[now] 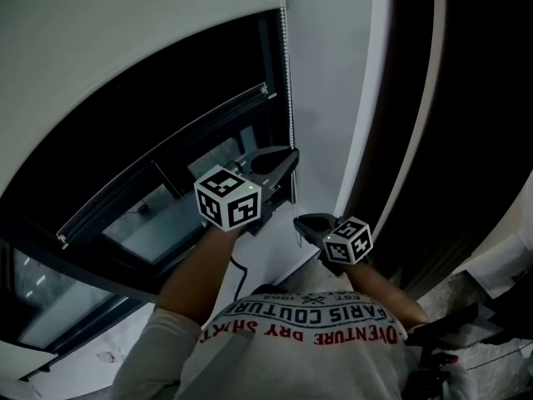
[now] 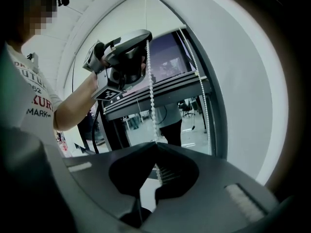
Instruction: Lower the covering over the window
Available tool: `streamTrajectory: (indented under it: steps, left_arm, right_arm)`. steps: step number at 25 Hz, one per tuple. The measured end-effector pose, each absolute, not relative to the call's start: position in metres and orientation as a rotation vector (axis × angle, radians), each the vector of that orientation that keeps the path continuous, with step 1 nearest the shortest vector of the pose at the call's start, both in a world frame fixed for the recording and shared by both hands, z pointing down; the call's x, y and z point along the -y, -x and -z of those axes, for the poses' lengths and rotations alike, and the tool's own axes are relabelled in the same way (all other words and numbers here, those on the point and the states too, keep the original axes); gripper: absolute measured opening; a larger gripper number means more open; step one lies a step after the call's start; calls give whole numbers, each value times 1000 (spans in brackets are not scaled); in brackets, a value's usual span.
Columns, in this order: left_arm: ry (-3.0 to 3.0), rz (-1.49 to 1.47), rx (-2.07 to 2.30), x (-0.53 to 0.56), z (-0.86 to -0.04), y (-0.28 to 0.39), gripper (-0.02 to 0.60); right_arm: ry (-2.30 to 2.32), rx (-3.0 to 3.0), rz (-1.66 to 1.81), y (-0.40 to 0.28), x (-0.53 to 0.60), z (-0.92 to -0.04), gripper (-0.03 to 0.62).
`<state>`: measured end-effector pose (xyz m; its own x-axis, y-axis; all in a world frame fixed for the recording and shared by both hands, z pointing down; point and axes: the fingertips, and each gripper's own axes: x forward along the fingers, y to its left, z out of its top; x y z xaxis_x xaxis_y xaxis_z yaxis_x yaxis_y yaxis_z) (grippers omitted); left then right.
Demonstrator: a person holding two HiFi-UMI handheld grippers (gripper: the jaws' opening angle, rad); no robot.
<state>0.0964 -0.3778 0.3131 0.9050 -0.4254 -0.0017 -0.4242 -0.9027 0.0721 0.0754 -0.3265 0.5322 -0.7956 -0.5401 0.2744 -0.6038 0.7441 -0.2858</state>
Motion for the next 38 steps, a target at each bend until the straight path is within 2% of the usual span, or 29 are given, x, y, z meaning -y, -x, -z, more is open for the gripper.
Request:
streamTrajectory:
  steps: [9, 24, 32, 38]
  left_arm:
    - [-3010, 0, 712, 380, -320, -90, 6]
    - [-2870, -262, 739, 380, -443, -89, 6]
    - [-2796, -253, 738, 381, -480, -83, 6]
    - [-2807, -240, 724, 378, -480, -85, 6]
  right_arm:
    - [-898, 2745, -532, -77, 324, -538, 6]
    - [-782, 2472, -670, -86, 288, -645, 6]
    - [-726, 2411, -764, -85, 273, -671, 8]
    - [-751, 2423, -644, -91, 284, -665, 22]
